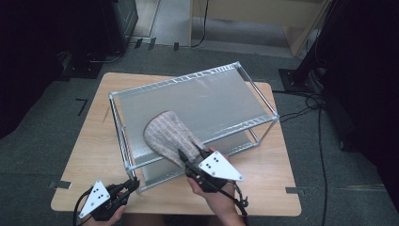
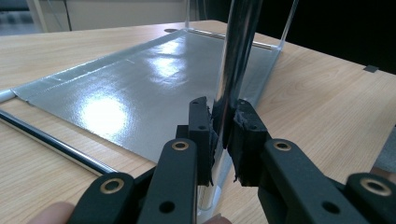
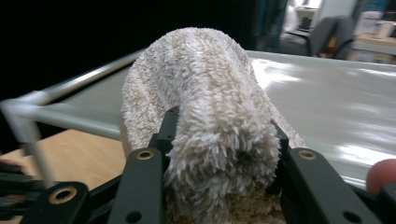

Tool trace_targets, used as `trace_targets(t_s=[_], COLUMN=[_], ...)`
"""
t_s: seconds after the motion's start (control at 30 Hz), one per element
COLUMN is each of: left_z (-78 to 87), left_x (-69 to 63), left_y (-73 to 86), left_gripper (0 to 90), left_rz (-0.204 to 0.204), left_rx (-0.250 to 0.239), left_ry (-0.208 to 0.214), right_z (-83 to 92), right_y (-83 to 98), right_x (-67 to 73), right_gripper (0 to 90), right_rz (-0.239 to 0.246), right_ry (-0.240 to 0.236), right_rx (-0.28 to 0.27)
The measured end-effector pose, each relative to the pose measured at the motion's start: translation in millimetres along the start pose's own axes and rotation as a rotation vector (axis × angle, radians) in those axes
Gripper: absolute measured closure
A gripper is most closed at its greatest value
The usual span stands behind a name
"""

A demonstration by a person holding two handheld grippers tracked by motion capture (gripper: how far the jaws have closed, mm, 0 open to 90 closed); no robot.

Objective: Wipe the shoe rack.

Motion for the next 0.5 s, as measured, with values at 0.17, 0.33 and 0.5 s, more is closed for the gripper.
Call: trace_targets(t_s=[0.17, 0.33, 0.5], left_z=[-0.1, -0.5, -0.7], left_x=[0.2, -1.0, -1.7], left_y=[0.1, -0.1, -0.1], left_gripper=[80.3, 80.3, 80.3], left_rz=[-0.001, 0.000, -0.006], left_rx=[-0.003, -0.003, -0.001], left_ry=[0.003, 0.012, 0.015], right_z=[12.3, 25.3, 37.6], right_y=[-7.4, -17.0, -26.2], right_x=[-44.3, -93.4, -139.7], right_gripper=[62.5, 62.2, 62.1], right_rz=[-0.032, -0.061, -0.104], right_ry=[0.088, 0.193, 0.289], right_rx=[-0.021, -0.040, -0.057])
Point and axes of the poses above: each handheld gripper's, and its own axes: z roughly backward along the jaws, y roughly out of its underside, x roughly to its left, the point moved 7 cm from there along -z, roughly forward along the jaws, and after that the axes turned 14 degrees about -z, right-handed, at the moved point
